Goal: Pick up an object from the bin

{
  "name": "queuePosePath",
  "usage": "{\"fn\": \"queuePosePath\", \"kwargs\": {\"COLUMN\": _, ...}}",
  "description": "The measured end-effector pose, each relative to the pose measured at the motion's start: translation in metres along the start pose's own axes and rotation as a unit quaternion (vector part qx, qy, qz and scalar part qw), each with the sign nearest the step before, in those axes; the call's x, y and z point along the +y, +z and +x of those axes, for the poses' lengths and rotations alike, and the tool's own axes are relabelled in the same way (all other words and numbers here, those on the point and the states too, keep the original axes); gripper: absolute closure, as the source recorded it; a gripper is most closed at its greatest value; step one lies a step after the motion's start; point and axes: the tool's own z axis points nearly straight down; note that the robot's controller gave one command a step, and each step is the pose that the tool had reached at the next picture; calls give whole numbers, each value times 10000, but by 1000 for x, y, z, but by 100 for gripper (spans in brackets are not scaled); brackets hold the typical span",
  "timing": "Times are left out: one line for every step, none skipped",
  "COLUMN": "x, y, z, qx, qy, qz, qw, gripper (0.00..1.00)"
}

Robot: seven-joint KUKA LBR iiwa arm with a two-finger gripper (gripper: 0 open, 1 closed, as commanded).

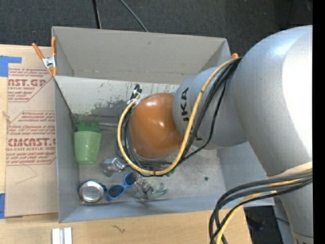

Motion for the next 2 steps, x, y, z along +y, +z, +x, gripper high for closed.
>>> {"fn": "queuePosePath", "kwargs": {"x": 0, "y": 0, "z": 0, "qx": 0, "qy": 0, "qz": 0, "qw": 10000, "gripper": 100}}
{"fn": "queuePosePath", "kwargs": {"x": -50, "y": -127, "z": 39, "qx": -8, "qy": -2891, "qz": 22, "qw": 9573, "gripper": 100}}
